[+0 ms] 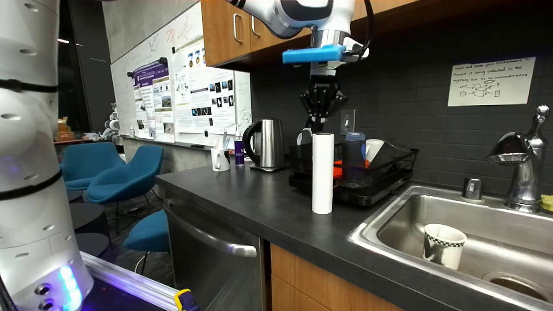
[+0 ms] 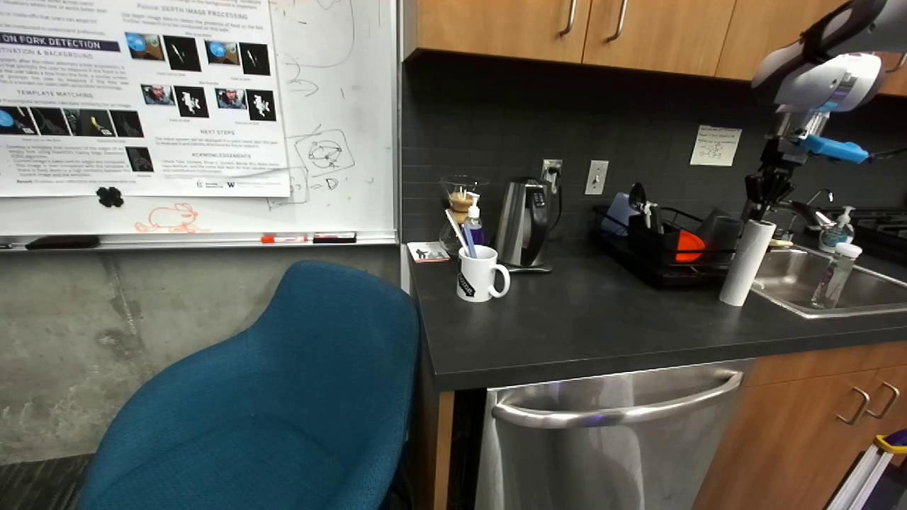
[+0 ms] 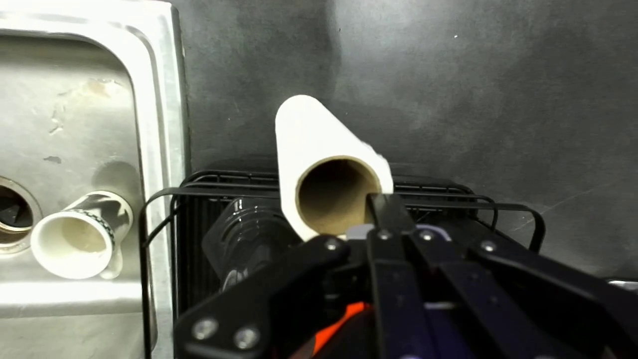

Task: Move the paper towel roll to the left

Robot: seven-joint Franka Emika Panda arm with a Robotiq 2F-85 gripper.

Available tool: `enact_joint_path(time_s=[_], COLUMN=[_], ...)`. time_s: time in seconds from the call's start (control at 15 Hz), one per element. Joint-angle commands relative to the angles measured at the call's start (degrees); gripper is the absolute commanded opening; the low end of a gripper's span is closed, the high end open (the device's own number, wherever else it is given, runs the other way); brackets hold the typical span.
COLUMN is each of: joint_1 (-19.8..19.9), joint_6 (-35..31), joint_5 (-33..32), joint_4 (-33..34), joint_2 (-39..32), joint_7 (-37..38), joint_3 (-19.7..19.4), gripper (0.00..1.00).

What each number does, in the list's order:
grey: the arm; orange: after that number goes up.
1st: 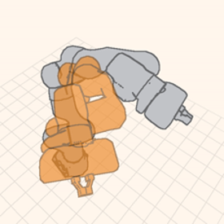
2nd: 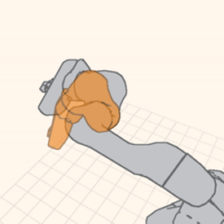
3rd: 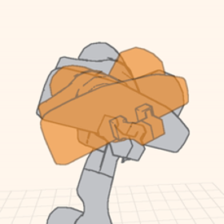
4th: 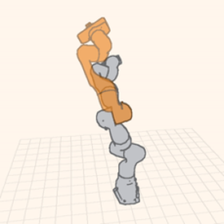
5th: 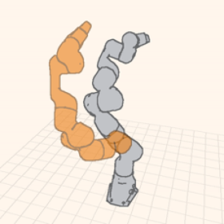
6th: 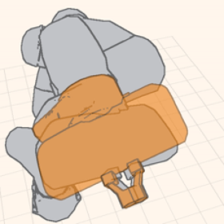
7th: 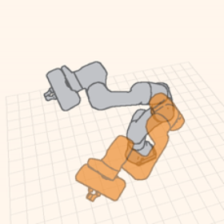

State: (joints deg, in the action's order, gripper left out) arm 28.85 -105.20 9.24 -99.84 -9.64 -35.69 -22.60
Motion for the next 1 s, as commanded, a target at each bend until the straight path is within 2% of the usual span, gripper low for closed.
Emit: enact_joint_path(time_s=[0.0, 0.93], joint_1=[0.5, 0.8], joint_6=[0.9, -0.2], joint_5=[0.7, -0.3], joint_4=[0.9, 0.9], joint_2=[-0.2, -1.4], joint_7=[0.1, 5.3], joint_3=[0.1, -0.5], gripper=[0.0, 0.0])
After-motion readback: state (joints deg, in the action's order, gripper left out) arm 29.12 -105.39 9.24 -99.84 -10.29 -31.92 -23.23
